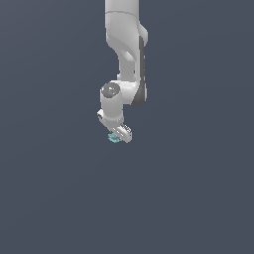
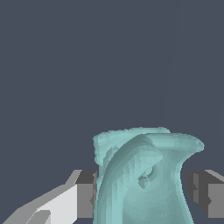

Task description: Pick up the object and move it to a goal position.

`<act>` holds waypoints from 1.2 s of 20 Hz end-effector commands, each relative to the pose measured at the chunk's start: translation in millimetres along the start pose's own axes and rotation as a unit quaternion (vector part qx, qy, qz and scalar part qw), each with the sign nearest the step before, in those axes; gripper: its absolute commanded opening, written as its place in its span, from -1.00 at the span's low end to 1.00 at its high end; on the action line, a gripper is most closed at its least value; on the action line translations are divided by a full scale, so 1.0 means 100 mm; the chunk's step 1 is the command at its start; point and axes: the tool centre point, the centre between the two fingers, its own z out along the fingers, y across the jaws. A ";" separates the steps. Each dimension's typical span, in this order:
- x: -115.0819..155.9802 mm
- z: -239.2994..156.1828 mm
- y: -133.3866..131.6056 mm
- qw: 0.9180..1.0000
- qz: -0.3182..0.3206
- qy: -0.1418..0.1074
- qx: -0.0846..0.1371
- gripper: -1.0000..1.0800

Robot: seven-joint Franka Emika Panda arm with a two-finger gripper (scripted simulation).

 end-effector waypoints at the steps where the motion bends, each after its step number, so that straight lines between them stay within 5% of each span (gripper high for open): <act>1: 0.04 -0.04 0.06 1.000 0.001 0.000 0.000 -1.00; 17: 0.85 -0.89 1.14 1.000 0.001 0.000 0.000 -1.00; 24: 1.05 -1.07 1.36 1.000 0.001 0.000 0.000 -1.00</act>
